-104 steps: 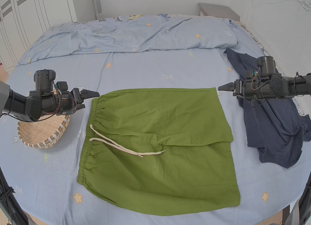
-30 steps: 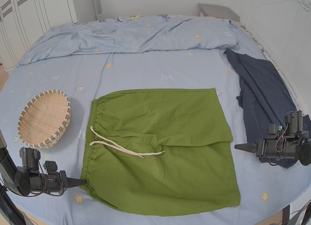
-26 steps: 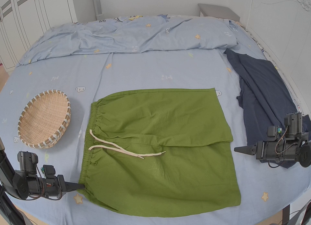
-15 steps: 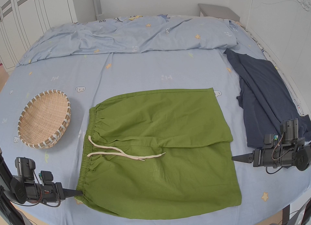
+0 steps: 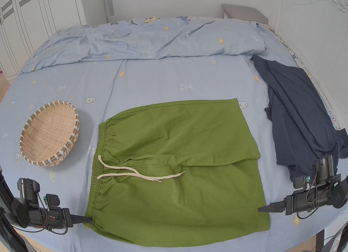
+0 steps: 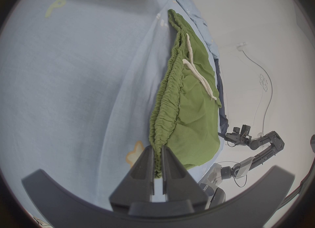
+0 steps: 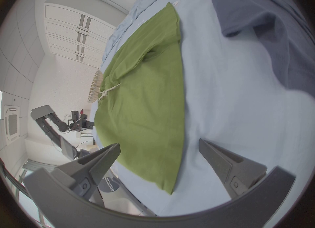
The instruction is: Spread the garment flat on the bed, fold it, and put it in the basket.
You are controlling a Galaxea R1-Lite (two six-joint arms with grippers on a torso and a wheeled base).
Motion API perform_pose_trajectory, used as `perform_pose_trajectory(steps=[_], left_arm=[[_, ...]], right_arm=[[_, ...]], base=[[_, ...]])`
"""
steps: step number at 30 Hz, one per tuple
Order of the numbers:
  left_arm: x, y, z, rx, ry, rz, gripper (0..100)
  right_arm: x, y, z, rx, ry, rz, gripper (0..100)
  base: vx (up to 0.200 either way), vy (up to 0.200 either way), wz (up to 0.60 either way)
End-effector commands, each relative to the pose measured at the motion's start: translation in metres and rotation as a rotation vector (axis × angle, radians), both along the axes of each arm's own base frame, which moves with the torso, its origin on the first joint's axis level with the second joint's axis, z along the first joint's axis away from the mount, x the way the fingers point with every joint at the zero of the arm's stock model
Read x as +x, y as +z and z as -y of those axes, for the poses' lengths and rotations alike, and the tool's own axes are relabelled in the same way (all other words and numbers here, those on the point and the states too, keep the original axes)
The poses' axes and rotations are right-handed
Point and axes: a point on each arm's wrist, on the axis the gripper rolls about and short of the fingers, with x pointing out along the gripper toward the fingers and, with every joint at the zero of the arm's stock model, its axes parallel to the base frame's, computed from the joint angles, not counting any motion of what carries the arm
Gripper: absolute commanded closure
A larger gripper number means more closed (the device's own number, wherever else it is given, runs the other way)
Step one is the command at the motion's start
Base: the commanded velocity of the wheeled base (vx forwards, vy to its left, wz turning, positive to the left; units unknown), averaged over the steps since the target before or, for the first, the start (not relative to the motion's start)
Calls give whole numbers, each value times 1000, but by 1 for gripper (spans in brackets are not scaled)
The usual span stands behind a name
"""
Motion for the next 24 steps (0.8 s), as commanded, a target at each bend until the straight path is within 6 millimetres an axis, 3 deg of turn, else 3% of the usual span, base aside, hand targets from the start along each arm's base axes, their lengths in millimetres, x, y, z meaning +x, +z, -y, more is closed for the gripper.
perform_pose_trajectory(steps=[1, 7, 24], left_arm=[[-4, -4, -1, -5, 8, -24, 100], [-1, -4, -2, -4, 6, -17, 100], [3, -5, -1, -5, -5, -13, 100]], right_arm=[[-11, 0, 0, 13, 14, -11, 0], [-28, -10, 0, 45, 42, -93, 0], [-21, -33, -10, 85, 126, -172, 0]], base=[[0, 0, 0], [0, 0, 0], [0, 0, 0]])
